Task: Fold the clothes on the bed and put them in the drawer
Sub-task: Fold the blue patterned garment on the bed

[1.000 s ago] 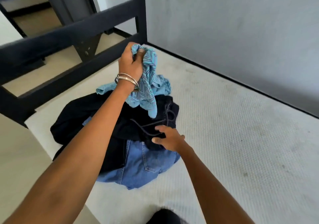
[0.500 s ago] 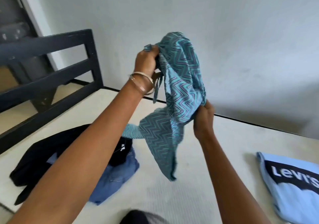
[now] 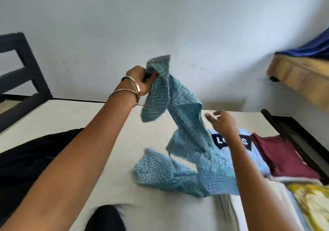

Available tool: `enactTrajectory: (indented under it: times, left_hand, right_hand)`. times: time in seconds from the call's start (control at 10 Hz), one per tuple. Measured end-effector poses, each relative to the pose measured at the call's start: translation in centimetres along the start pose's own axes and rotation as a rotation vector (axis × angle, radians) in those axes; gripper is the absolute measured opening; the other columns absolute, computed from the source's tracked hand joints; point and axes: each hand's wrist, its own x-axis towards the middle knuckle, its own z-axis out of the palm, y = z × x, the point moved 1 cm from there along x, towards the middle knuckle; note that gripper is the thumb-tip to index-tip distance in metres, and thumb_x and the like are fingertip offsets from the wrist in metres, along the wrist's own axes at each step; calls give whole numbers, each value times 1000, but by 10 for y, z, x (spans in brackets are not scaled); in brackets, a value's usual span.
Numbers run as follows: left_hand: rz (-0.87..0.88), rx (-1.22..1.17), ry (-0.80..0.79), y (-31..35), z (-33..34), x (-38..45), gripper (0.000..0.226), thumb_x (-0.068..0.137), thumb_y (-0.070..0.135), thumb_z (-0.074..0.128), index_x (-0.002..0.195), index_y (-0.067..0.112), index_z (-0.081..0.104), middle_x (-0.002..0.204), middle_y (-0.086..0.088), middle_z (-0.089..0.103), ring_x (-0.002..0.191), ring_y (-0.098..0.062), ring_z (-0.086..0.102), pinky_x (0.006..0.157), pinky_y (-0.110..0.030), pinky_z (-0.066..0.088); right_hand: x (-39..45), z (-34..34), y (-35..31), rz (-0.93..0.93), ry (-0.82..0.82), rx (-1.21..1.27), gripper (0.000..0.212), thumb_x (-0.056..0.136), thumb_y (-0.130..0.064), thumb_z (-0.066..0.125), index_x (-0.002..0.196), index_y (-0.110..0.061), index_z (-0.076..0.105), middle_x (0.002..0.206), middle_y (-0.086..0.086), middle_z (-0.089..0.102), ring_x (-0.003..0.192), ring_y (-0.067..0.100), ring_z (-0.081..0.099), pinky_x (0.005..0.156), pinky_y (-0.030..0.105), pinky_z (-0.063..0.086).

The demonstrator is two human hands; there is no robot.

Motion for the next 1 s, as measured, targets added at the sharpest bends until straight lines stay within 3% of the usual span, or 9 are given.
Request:
enactTrajectory:
  times: [0.1, 0.2, 0.3, 0.4, 0.5, 0.7, 0.8, 0.9, 1.0]
  left_hand:
    - [-131, -118, -100, -16, 32, -25, 38, 89, 16, 62, 53, 5, 61, 58, -2, 58, 94, -21, 66, 93, -19, 49]
    - [-207, -377, -114, -16, 43, -34, 18, 94, 0, 52, 88, -13, 64, 87, -17, 61, 108, -34, 59, 75, -36, 55]
    - [-195, -560, -87, -1, 59, -44, 30, 94, -12, 29, 113, -17, 52, 98, -29, 58, 89, -45, 61, 60, -43, 55]
    - [-164, -677, -97, 9, 53, -44, 29, 93, -12, 27, 105, -15, 53, 94, -30, 59, 86, -46, 62, 60, -44, 56]
    - [-98, -599, -112, 2, 44, -46, 20, 97, -3, 37, 90, -9, 55, 91, -25, 61, 93, -40, 63, 77, -44, 58]
    - [-363, 37, -148, -91, 18, -34, 18, 97, 23, 51, 103, 7, 56, 117, -20, 58, 107, -36, 57, 93, -42, 50]
    - [-497, 208, -143, -142, 7, -40, 17, 96, 18, 53, 108, 6, 57, 120, -21, 56, 105, -37, 58, 96, -42, 50]
    - [-545, 515, -235, -208, -8, -55, 26, 94, 16, 59, 117, 4, 59, 112, -19, 64, 87, -31, 64, 89, -43, 53]
    - [-478, 790, -421, -244, -18, -63, 39, 87, 24, 71, 121, 12, 58, 110, -12, 66, 84, -25, 63, 81, -39, 53]
  right_hand:
    - [-43, 30, 11, -116, -207, 328, 30, 82, -40, 75, 91, -15, 62, 84, 2, 69, 77, 18, 64, 71, 35, 48]
    - [-70, 59, 1, -203, -541, 275, 43, 73, -44, 81, 96, -16, 58, 86, -7, 64, 81, 13, 62, 68, 25, 47]
    - [-85, 103, 22, -177, -671, -37, 73, 67, -51, 84, 123, -17, 50, 114, -2, 58, 110, 22, 54, 94, 37, 48]
    - [-101, 120, 56, -69, -711, -375, 81, 71, -50, 82, 138, -21, 45, 148, 6, 41, 138, 34, 33, 114, 56, 24]
    - [-129, 129, 100, 55, -775, -631, 57, 86, -34, 73, 137, -26, 47, 157, 6, 27, 146, 39, 14, 112, 65, 13]
    - [-164, 134, 162, 22, -824, -749, 45, 86, -25, 70, 128, -27, 55, 161, 5, 14, 149, 38, 1, 111, 69, 10]
    - [-174, 133, 175, 4, -819, -784, 50, 85, -28, 71, 132, -23, 54, 152, 5, 34, 148, 32, 13, 109, 71, 13]
    - [-158, 130, 166, 101, -577, -428, 20, 86, -19, 67, 105, -23, 70, 119, 4, 66, 123, 24, 54, 107, 48, 35]
    - [-134, 115, 137, 211, -396, -8, 17, 81, -12, 73, 80, -28, 71, 94, 3, 73, 97, 24, 67, 88, 37, 50]
